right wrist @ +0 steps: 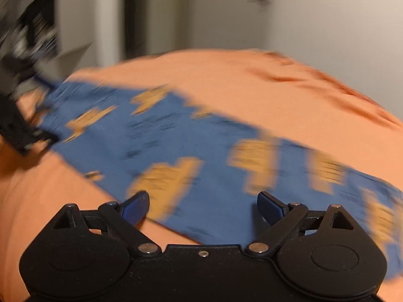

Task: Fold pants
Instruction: 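Open both grippers and move them over the folded blue pants, then grasp the folded pants edge with the left gripper while the right gripper grasps beside it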

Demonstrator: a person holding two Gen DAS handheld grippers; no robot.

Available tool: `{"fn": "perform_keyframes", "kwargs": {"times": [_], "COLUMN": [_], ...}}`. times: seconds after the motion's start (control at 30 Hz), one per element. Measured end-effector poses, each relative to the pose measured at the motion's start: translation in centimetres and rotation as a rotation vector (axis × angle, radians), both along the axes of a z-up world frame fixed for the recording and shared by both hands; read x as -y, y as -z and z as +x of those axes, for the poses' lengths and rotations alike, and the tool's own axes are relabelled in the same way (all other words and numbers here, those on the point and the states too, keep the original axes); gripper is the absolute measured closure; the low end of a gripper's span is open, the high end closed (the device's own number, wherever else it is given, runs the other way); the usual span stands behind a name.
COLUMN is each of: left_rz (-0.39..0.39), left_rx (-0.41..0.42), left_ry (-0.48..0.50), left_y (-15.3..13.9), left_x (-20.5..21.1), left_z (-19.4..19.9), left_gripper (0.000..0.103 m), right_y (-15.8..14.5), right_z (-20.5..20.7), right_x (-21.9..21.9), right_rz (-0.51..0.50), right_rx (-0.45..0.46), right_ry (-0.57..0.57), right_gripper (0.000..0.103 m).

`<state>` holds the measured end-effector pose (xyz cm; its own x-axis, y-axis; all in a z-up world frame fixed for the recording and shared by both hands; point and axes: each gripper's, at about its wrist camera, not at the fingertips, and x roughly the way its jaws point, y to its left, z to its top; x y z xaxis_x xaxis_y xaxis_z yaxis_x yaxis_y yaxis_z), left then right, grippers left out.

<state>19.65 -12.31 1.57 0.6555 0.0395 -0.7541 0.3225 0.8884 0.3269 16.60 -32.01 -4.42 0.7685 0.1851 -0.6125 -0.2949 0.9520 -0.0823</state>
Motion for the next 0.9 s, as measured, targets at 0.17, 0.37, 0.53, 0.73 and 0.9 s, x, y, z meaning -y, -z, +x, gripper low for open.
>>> {"fn": "perform_keyframes", "kwargs": {"times": [0.17,0.37,0.53,0.73,0.9], "left_rz": [-0.151,-0.014,-0.151,-0.356,-0.233], "left_rx": [0.111,0.101,0.161,0.103,-0.031], "left_ry": [0.069,0.105,0.178,0.470,0.481], "left_y": [-0.6,4.6,1.3,0.3,5.3], "left_x": [8.0,15.9,17.7,25.0,30.5], "left_z": [6.3,13.1,12.0,12.8,15.7], "left_gripper": [0.000,0.000,0.000,0.000,0.000], "right_y": [-1.3,1.6,0.2,0.9,0.6], "right_z": [-0.3,-1.1,-3.7,-4.3,-4.8], "right_x": [9.5,17.7,20.3,19.3,20.6], "right_rz": [0.001,-0.058,0.080,0.396,0.620], "right_rx": [0.073,0.036,0.031,-0.070,-0.081], "right_ry": [0.354,0.596,0.662,0.635,0.702], "right_gripper": [0.010,0.011,0.010,0.017,0.024]}}
